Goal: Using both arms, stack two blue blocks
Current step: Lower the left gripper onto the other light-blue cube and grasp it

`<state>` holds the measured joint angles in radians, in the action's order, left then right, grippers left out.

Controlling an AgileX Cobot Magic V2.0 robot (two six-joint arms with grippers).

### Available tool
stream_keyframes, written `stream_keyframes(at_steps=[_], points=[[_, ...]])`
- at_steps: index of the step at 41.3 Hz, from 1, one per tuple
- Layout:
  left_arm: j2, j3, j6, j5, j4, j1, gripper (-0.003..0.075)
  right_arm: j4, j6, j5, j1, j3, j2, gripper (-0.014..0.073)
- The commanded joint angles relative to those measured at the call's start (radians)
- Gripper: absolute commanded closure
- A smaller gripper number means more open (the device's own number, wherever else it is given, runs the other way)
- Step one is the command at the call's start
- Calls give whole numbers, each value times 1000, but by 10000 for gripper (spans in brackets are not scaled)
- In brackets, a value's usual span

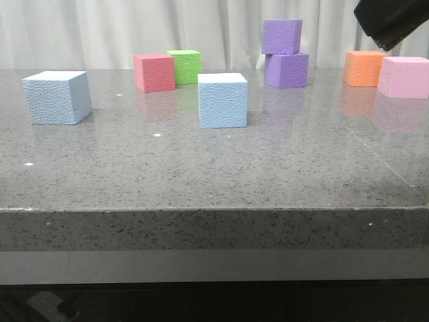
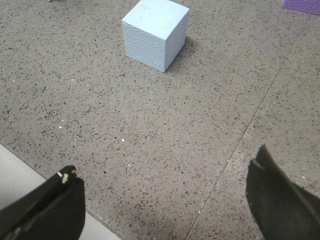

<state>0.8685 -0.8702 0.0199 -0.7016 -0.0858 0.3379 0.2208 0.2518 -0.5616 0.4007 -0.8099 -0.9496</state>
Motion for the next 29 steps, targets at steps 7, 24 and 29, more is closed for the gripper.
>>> stream_keyframes(at_steps=[7, 24, 29], points=[[274, -275, 41, -4, -80, 6, 129, 11, 12, 71, -6, -28, 14, -62], [744, -717, 139, -249, -55, -81, 132, 11, 12, 71, -6, -28, 14, -62], [835, -772, 114, -256, 32, -112, 132, 11, 12, 70, -6, -28, 14, -62]])
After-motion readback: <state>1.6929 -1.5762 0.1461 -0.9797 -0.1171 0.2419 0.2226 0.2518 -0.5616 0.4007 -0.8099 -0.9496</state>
